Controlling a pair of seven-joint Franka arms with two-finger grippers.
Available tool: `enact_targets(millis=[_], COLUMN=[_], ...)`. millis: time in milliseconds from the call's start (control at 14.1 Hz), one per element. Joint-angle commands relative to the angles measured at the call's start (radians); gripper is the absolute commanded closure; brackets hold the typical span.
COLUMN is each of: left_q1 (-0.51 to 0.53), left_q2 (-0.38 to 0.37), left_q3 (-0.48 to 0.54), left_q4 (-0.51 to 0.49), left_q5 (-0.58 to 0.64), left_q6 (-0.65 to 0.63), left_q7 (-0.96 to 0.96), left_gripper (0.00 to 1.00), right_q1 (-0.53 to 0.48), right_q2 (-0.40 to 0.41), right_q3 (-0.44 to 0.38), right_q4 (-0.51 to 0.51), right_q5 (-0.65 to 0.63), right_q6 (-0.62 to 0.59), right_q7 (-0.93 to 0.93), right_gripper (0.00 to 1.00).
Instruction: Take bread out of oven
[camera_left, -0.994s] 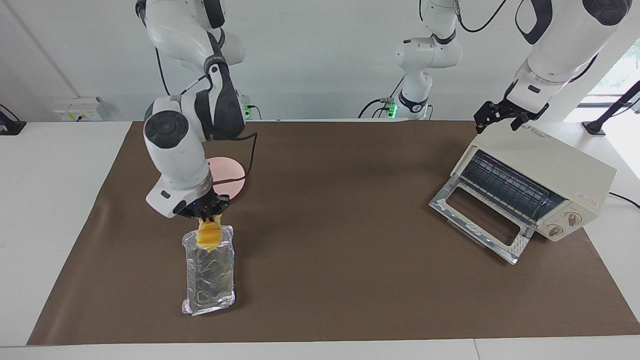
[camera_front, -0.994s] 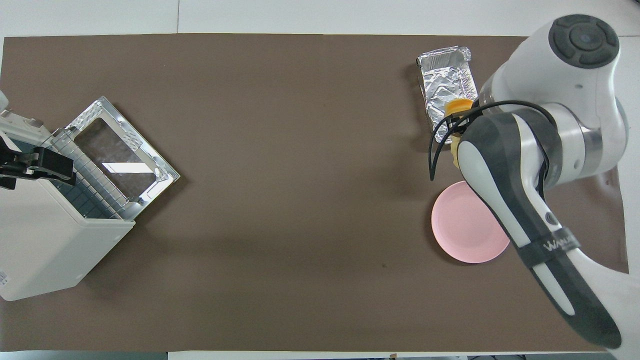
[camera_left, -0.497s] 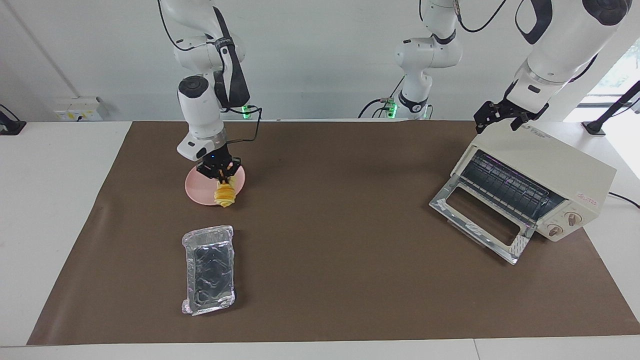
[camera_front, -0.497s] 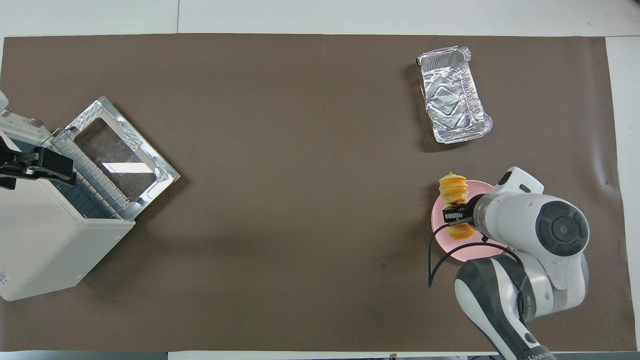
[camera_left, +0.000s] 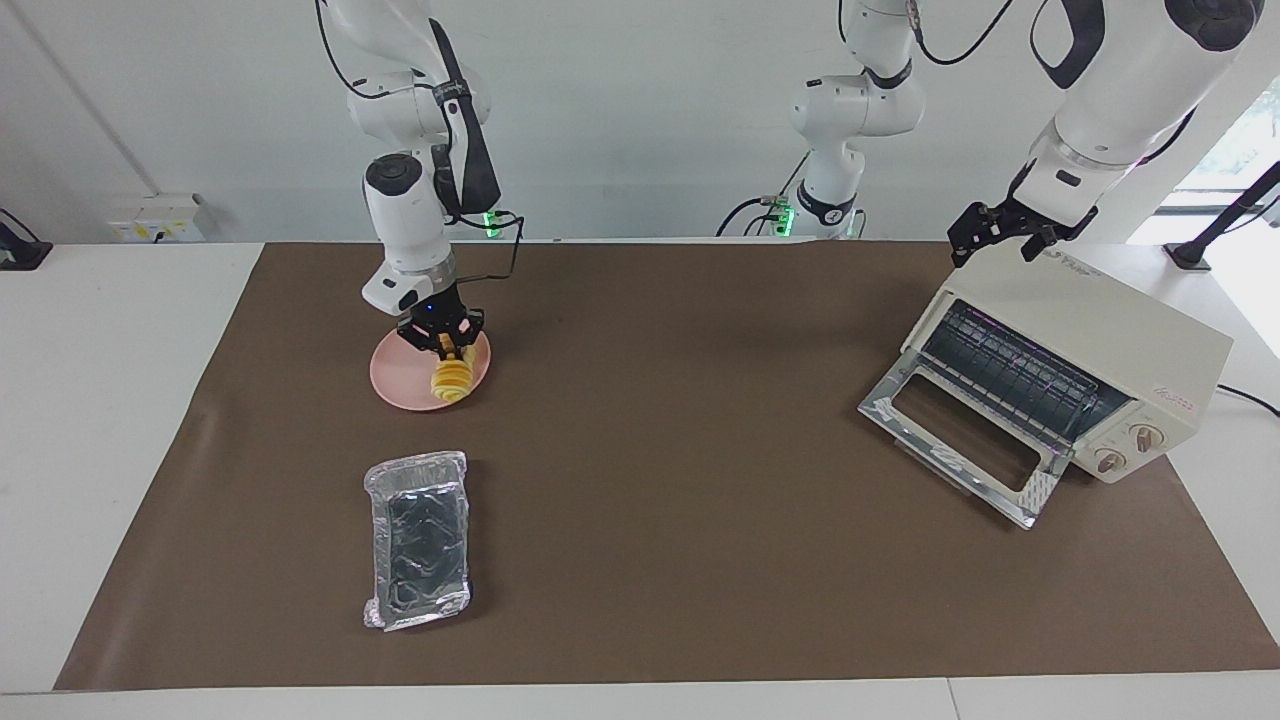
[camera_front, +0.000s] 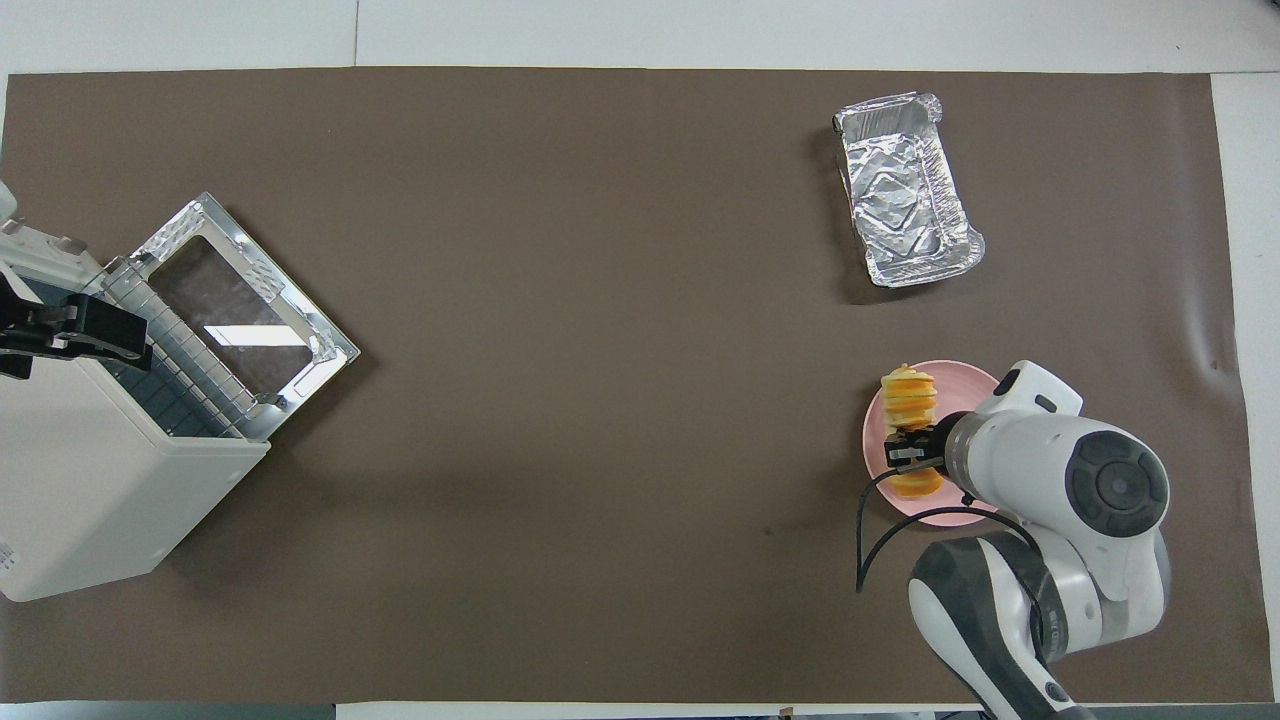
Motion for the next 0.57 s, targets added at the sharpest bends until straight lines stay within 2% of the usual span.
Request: enact_targets(millis=[0, 142, 213, 355, 497], left_q1=[0.012, 0.012, 0.012, 0.012, 0.012], left_q2=[-0.019, -0.019, -0.019, -0.019, -0.019], left_q3=[-0.004, -0.004, -0.004, -0.004, -0.004], left_q4=[-0.012, -0.012, -0.012, -0.012, -0.012], left_q5=[-0.014, -0.014, -0.013, -0.013, -0.014], left_q6=[-0.01, -0.01, -0.01, -0.01, -0.008], left_q7=[0.011, 0.011, 0.011, 0.011, 0.011], left_gripper=[0.0, 0.0, 0.0, 0.0, 0.0], right_q1=[-0.012, -0.037, -0.057, -0.1, -0.118], right_q2=[-0.028, -0.015, 0.0, 0.049, 0.124], right_q3=[0.006, -0.003, -0.005, -0.006, -0.008], right_q4=[0.196, 0.402, 0.479, 0.647, 0.845], right_q5=[0.012, 0.015, 0.016, 0.05, 0.052], right_q6=[-0.291, -0.498, -0.561, -0.67, -0.854], right_q7=[-0.011, -0.091, -0.12, -0.184, -0.234], right_gripper=[0.0, 0.0, 0.0, 0.0, 0.0])
